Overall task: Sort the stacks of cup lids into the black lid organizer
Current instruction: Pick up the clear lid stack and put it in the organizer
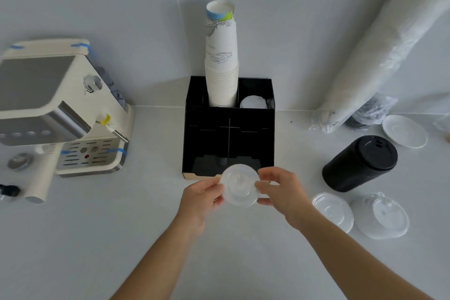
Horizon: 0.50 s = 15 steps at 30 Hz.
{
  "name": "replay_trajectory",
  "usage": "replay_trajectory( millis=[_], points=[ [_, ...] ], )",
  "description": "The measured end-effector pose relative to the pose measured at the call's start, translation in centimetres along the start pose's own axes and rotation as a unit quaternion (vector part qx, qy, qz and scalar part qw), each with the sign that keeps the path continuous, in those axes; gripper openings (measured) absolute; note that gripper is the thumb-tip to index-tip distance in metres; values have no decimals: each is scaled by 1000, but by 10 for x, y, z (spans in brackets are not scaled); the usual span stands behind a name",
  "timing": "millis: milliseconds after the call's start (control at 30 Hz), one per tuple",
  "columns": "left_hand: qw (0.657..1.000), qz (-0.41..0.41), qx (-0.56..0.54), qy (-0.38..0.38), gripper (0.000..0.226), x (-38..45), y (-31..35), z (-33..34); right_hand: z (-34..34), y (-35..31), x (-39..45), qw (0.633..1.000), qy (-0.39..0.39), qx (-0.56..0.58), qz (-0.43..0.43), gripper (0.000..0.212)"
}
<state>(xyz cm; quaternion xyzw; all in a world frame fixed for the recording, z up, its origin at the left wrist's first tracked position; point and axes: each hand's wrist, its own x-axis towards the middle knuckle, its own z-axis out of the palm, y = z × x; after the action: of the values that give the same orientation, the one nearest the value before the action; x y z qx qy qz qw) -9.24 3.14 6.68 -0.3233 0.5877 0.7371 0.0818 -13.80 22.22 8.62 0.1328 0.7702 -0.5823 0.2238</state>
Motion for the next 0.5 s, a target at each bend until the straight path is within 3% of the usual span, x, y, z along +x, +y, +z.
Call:
replay_trajectory(
  millis=[167, 267, 500],
  points=[
    [998, 5, -47, 30, 11, 8, 15, -13, 20, -30, 24, 998, -17, -61, -30, 17],
    [998, 15, -18, 64, 8, 21, 16, -24, 37, -46, 40, 990, -18, -127, -58, 11],
    [993, 35, 40, 110, 20, 44, 22, -30, 67, -82, 86, 953, -63, -274, -112, 24]
  ],
)
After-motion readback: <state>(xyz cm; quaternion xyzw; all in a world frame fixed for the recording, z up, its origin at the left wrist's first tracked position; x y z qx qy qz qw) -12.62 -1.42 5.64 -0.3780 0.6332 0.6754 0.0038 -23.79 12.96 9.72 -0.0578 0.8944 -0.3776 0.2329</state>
